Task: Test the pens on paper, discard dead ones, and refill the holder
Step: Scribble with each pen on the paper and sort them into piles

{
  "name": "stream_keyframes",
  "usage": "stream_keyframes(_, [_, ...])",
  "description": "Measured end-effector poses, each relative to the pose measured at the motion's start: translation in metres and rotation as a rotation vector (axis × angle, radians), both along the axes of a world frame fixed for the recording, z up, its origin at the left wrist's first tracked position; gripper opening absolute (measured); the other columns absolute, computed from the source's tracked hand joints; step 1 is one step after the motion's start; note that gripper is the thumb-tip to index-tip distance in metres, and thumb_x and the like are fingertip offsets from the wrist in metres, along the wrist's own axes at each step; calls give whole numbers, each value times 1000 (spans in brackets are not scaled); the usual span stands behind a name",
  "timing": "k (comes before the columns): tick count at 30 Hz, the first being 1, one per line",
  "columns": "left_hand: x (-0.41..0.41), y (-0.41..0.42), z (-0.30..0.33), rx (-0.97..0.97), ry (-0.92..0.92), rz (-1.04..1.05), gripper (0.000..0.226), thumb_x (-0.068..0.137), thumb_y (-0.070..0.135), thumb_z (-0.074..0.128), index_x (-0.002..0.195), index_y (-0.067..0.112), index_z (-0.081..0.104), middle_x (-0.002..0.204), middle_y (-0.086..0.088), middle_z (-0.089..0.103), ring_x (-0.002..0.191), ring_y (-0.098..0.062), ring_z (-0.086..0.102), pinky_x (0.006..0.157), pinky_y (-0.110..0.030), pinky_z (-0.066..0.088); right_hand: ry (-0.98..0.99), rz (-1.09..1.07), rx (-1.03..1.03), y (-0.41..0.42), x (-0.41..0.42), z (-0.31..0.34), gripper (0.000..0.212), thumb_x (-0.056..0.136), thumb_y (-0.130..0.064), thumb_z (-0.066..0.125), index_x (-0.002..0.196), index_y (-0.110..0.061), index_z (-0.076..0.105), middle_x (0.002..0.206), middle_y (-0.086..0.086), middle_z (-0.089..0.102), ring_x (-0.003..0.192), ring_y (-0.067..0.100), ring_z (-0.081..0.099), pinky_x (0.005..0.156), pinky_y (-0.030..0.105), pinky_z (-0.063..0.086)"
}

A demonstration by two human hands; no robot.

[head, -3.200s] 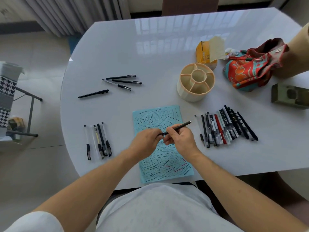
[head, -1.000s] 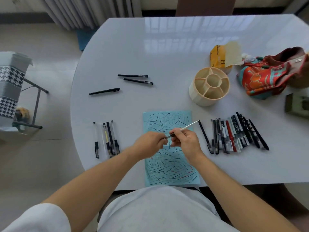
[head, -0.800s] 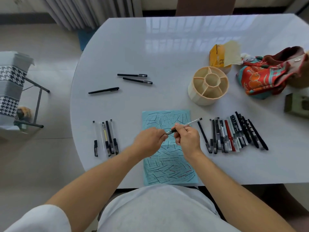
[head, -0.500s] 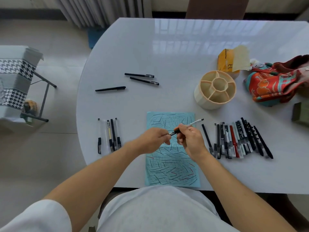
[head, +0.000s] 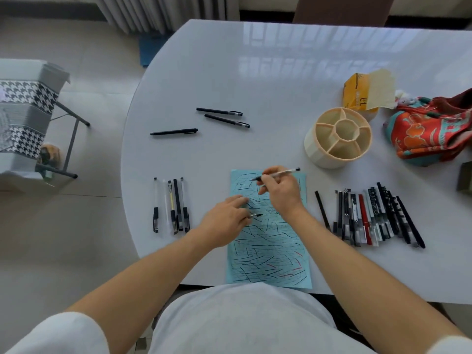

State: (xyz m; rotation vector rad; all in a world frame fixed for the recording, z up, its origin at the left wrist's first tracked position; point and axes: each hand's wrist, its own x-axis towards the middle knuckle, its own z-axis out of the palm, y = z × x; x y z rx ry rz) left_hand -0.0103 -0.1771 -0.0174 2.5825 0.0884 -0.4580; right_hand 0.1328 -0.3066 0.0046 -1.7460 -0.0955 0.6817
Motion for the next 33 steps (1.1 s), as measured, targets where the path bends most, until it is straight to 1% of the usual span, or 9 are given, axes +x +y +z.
stream_keyframes(3, [-2, -2, 0, -10, -56, 36, 37, 103, 39, 47, 102, 13, 73, 152, -3, 47, 146, -22, 33, 117, -38, 35, -149, 135, -125, 28, -5, -3, 3, 90, -21, 65, 89, -25, 66, 78, 0, 75, 64, 17, 73, 65, 32, 60])
stream_keyframes(7, [-3, -4, -1, 4, -46, 39, 39, 104, 39, 45, 100, 13, 73, 153, -6, 47, 148, -23, 32, 119, -38, 31, -341, 291, -298, 37, -2, -13, 4, 92, -27, 65, 95, -28, 67, 78, -15, 69, 68, 2, 67, 71, 27, 56])
stream_keyframes(11, [-4, -4, -2, -12, -52, 49, 40, 104, 40, 44, 101, 13, 73, 154, -7, 46, 148, -22, 31, 121, -39, 30, -394, 325, -345, 37, 3, -17, 10, 94, -29, 64, 100, -24, 70, 82, -13, 71, 71, 5, 67, 72, 27, 56])
stream_keyframes(15, [-4, -4, -2, -41, -30, 73, 39, 104, 38, 45, 104, 11, 73, 156, -5, 43, 150, -19, 28, 121, -39, 28, -412, 235, -323, 37, 7, -18, 8, 94, -23, 65, 100, -19, 70, 79, -13, 67, 68, 0, 63, 71, 23, 52])
stream_keyframes(18, [-4, -4, -1, -51, -11, 81, 38, 104, 37, 44, 106, 12, 72, 157, -3, 42, 150, -18, 27, 122, -38, 26, -344, 201, -283, 35, 7, -16, 7, 93, -22, 66, 96, -19, 70, 78, -10, 70, 68, 9, 69, 69, 27, 55])
stream_keyframes(21, [-1, -2, 2, -88, 6, 95, 35, 104, 34, 44, 108, 12, 71, 156, -1, 43, 149, -16, 29, 121, -38, 30, -194, 62, -152, 25, 5, -7, 4, 88, -24, 65, 88, -23, 69, 77, 0, 75, 64, 17, 73, 60, 26, 55])
stream_keyframes(24, [1, 1, 4, -156, 5, 144, 32, 105, 35, 44, 109, 15, 69, 149, 4, 51, 147, -12, 33, 117, -38, 36, -14, -29, 7, 2, 1, 3, 5, 93, -18, 66, 90, -16, 69, 82, 7, 77, 73, 24, 75, 67, 35, 62])
stream_keyframes(28, [-1, 4, 3, -173, -57, 241, 31, 105, 38, 44, 119, 21, 67, 141, 11, 59, 145, -5, 33, 113, -28, 32, 159, -55, 128, -32, -14, 17, 6, 97, -6, 63, 94, -4, 67, 80, 11, 75, 73, 22, 72, 66, 31, 63])
stream_keyframes(33, [-1, 1, 8, -142, -106, 234, 30, 104, 40, 43, 110, 24, 67, 123, 10, 67, 136, -7, 43, 109, -32, 41, 209, -29, 128, -50, -29, 23, 3, 98, -2, 61, 97, -1, 64, 81, 12, 76, 75, 24, 73, 72, 38, 65])
